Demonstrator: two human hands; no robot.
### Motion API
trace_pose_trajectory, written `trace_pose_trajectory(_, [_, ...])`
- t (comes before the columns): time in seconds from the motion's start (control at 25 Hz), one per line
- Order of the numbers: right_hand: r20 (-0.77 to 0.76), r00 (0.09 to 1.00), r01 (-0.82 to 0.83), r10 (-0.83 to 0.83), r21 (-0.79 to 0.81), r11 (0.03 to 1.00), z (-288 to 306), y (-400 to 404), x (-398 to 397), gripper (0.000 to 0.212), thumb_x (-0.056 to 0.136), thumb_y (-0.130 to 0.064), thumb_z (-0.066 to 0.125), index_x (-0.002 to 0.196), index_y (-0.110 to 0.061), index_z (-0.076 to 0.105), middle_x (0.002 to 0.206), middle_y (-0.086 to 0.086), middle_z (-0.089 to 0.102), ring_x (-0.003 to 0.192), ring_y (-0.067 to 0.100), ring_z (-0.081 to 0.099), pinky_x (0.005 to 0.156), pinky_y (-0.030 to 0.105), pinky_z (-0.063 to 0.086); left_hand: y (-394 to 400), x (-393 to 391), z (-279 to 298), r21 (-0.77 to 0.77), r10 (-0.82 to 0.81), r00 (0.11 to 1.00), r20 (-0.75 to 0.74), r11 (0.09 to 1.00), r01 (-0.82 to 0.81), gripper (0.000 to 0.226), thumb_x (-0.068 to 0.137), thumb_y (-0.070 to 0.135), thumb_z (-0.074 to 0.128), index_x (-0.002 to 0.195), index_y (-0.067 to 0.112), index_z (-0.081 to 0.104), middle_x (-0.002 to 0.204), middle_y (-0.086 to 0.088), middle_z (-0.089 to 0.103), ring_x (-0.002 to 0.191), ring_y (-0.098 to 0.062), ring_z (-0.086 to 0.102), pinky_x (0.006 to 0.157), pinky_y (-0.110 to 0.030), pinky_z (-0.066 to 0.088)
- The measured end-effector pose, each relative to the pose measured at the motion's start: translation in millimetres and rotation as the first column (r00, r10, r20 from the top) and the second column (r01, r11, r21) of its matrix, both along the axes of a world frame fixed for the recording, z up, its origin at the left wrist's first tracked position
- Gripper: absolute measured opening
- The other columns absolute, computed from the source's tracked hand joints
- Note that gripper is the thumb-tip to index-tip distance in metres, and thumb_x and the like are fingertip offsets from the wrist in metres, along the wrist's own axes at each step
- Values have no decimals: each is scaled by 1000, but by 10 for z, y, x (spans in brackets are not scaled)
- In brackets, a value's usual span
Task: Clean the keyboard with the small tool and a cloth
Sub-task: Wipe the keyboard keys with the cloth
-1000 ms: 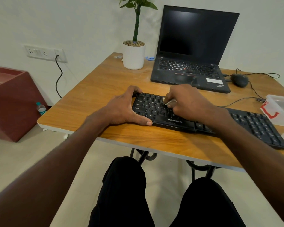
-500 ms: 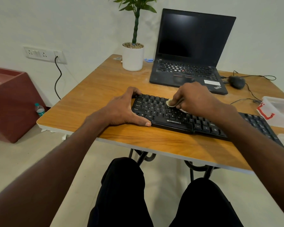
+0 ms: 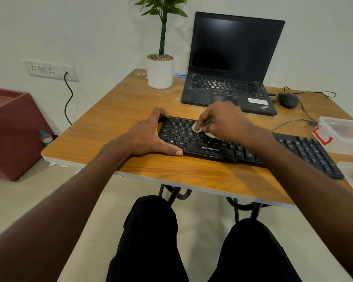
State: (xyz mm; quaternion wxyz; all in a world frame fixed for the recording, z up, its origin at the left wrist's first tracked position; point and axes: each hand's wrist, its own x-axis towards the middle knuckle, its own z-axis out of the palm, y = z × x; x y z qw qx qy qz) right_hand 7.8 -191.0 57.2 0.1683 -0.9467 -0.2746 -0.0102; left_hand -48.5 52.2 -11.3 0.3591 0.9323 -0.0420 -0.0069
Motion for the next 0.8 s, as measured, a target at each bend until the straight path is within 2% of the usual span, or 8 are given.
trace_pose_trajectory(0.08, [12, 1000, -5, 5, -36, 999, -30, -19, -16, 21, 88, -9, 77, 89, -30, 81, 96, -11, 78, 88, 5, 72, 84, 35, 61, 4, -3, -6, 0, -3, 1000, 5, 1000, 3, 121, 36, 93, 82, 135, 48, 30, 140, 10, 51, 126, -20, 56, 113, -50, 47])
trace_pose_trajectory(0.2, [74, 995, 82, -72, -130, 988, 15, -131, 22, 22, 89, -12, 75, 84, -34, 79, 99, -8, 76, 89, 14, 70, 75, 36, 59, 11, 1, -12, -1, -12, 1000, 4, 1000, 12, 119, 38, 91, 84, 134, 49, 30, 140, 11, 51, 127, -20, 56, 115, -51, 45])
trace_pose_trajectory(0.28, [128, 988, 103, -86, -132, 986, 17, -122, 34, 22, 91, -12, 72, 92, -33, 79, 104, -4, 74, 91, 16, 69, 71, 33, 55, 14, 2, -4, -3, -11, 1000, -1, 1000, 11, 119, 36, 92, 83, 134, 49, 30, 140, 11, 51, 126, -20, 56, 114, -51, 46])
trace_pose_trajectory(0.36, [104, 994, 28, -18, -93, 995, -3, -74, 2, 24, 93, -10, 71, 103, -31, 80, 108, -5, 76, 94, 13, 70, 78, 30, 58, 5, -7, 8, 3, -12, 1000, -2, 1000, 12, 122, 34, 95, 81, 134, 48, 30, 139, 10, 51, 125, -20, 56, 114, -51, 46])
trace_pose_trajectory(0.44, [90, 996, 2, 4, -74, 997, -47, -101, -24, 25, 91, -10, 73, 103, -30, 80, 106, -6, 77, 93, 12, 71, 81, 33, 61, 0, -10, 10, 3, -14, 1000, 2, 1000, 14, 122, 34, 94, 81, 135, 47, 31, 139, 10, 51, 125, -19, 56, 113, -50, 47])
trace_pose_trajectory(0.52, [152, 985, 98, -78, -128, 987, -53, -223, 21, 21, 90, -13, 75, 100, -31, 80, 104, -2, 76, 90, 17, 71, 76, 38, 62, 0, -10, 8, 0, -15, 1000, 5, 1000, 15, 121, 36, 92, 83, 135, 46, 31, 138, 10, 52, 123, -19, 57, 111, -48, 49])
trace_pose_trajectory(0.6, [165, 976, 171, -142, -174, 970, -40, -343, 108, 17, 89, -15, 76, 96, -30, 80, 103, 1, 76, 88, 21, 70, 70, 36, 58, 10, -6, 4, 1, -12, 1000, 7, 1000, 12, 120, 37, 91, 83, 135, 48, 30, 138, 10, 52, 124, -20, 57, 111, -48, 49])
trace_pose_trajectory(0.8, [55, 997, 56, -55, -4, 998, -87, -185, 109, 11, 94, -28, 75, 102, -25, 81, 101, -5, 77, 89, 8, 65, 72, 25, 44, -9, -12, 11, 2, -19, 1000, 4, 1000, 19, 119, 39, 89, 84, 135, 47, 31, 138, 9, 52, 123, -17, 57, 110, -45, 50])
